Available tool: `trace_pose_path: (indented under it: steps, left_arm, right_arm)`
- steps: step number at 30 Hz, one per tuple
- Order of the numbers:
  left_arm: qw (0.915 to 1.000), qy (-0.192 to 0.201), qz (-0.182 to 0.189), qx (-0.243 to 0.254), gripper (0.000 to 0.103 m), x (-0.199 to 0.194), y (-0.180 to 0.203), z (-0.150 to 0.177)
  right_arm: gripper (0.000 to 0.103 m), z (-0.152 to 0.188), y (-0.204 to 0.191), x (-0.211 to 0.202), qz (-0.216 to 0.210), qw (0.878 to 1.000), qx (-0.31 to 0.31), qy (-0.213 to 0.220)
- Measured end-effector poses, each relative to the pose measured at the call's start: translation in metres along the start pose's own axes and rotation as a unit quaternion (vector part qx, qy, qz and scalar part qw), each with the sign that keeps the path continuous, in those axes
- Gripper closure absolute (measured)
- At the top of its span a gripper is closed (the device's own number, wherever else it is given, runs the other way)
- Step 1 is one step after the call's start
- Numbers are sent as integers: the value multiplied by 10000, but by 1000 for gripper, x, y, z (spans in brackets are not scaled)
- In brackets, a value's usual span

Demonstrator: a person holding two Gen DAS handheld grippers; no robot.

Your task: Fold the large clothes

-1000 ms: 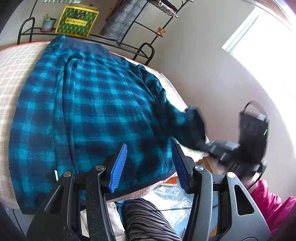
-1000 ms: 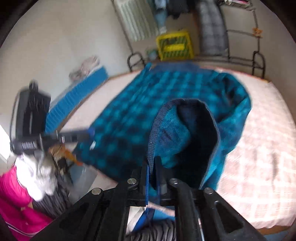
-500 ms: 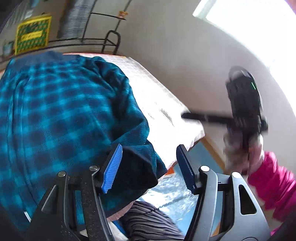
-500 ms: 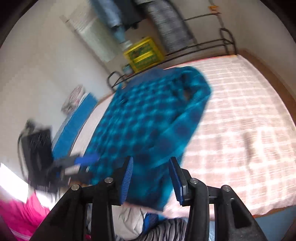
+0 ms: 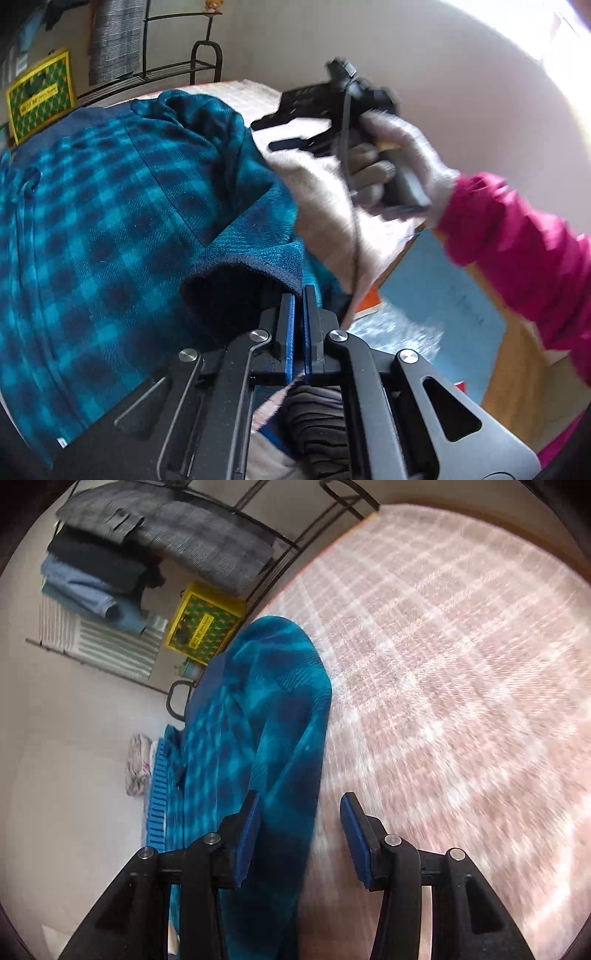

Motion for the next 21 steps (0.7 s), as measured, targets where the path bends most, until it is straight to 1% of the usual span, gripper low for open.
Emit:
trace_pose_path:
  steps: [1,4,5,7,10,11,12,14,17,19,21]
  left_arm:
    - [10000,81,11,-38,102,-7,0,-2]
    - [9996,243,33,-153,102,-22,-1,-6]
    - [9993,282,52,-223,102,-25,-1,-6]
    - [9984,354,159,-401,102,-29,-4,-7]
    - [9978,394,272,-457,102,-34,0,-5]
    - [9975,400,330,-485,102,-34,1,-5]
    - [9970,418,402,-518,102,-34,2,-5]
    - [9962,476,465,-557,102,-35,3,-5]
    - [9949,545,531,-656,102,-38,1,-2]
    - [9921,616,639,-891,102,-43,-5,2]
    - [9889,666,673,-1148,102,-47,-12,8]
  right_arm:
    - [56,-4,2,5,-11,10000,73,19]
    - [88,-12,3,19,-79,9996,256,83]
    - [94,-14,2,20,-50,9995,289,102]
    - [99,-18,-7,18,20,9997,142,180]
    - [101,-23,-31,8,292,9985,-350,303]
    - [101,-25,-42,3,466,9964,-605,356]
    - [101,-26,-55,-2,670,9923,-943,433]
    - [101,-31,-78,-7,910,9842,-1432,515]
    - [101,-34,-116,-13,953,9741,-1964,596]
    - [101,-33,-140,-10,963,9666,-2306,566]
    - [101,-28,-169,1,946,9556,-2750,473]
Point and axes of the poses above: each gripper's, at about its wrist camera, not at the fingertips, and x roughly the way its jaws point, y to its right, z to its underside, the point moved 2 cm from there along x, roughly the way its jaws point, and after that the axes turned 10 degrees about y, right-handed, at the moved point
